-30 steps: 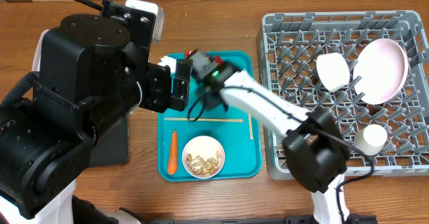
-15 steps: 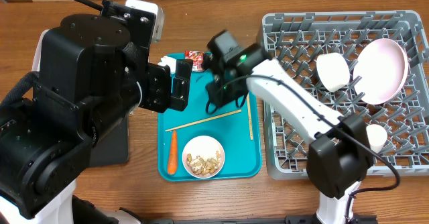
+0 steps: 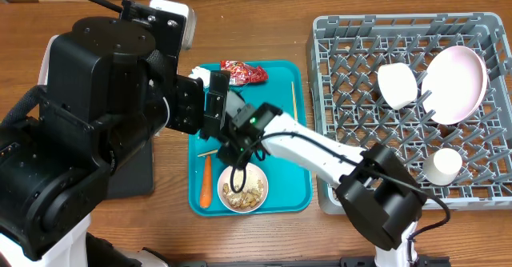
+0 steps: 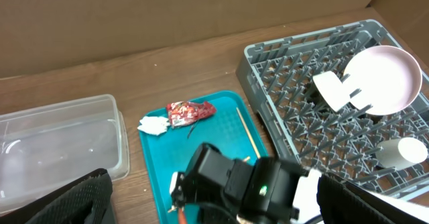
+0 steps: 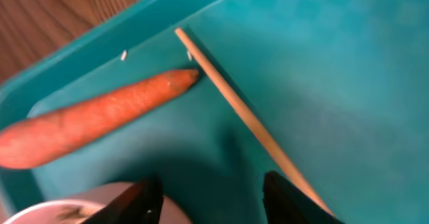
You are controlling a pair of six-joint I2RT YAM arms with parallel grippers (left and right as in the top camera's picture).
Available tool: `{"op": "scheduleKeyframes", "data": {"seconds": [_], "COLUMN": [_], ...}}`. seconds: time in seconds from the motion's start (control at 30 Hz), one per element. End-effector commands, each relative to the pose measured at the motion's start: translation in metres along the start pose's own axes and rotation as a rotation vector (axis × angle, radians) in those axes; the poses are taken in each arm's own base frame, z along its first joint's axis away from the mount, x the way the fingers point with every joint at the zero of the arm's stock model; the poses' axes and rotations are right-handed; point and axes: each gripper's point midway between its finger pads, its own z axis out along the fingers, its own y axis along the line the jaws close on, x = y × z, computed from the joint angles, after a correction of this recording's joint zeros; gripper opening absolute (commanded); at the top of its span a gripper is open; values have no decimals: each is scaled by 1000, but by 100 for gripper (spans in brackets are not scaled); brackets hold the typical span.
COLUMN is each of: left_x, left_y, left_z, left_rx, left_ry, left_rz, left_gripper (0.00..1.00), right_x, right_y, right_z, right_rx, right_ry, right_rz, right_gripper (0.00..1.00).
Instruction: Sort waste into correct bins and load items into the dishwasher
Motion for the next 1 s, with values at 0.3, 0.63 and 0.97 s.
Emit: {"op": "scheduleKeyframes", "data": {"seconds": [0.3,0.63,0.97], "left_x": [1,1,1], "left_y": [0,0,0], "left_z": [1,1,1], "left_rx": [4,4,4], "left_ry": [6,6,6], "left_rz": [9,9,9], "left_gripper": [100,100,100], "right_x": [13,4,30], "right_y": [-22,-62,-53], "right_z": [20,12,14], "right_rx": [94,194,102], "right_ry": [0,-58,24], "right_rz": [-16,18,-30], "right_gripper": [57,57,60]}}
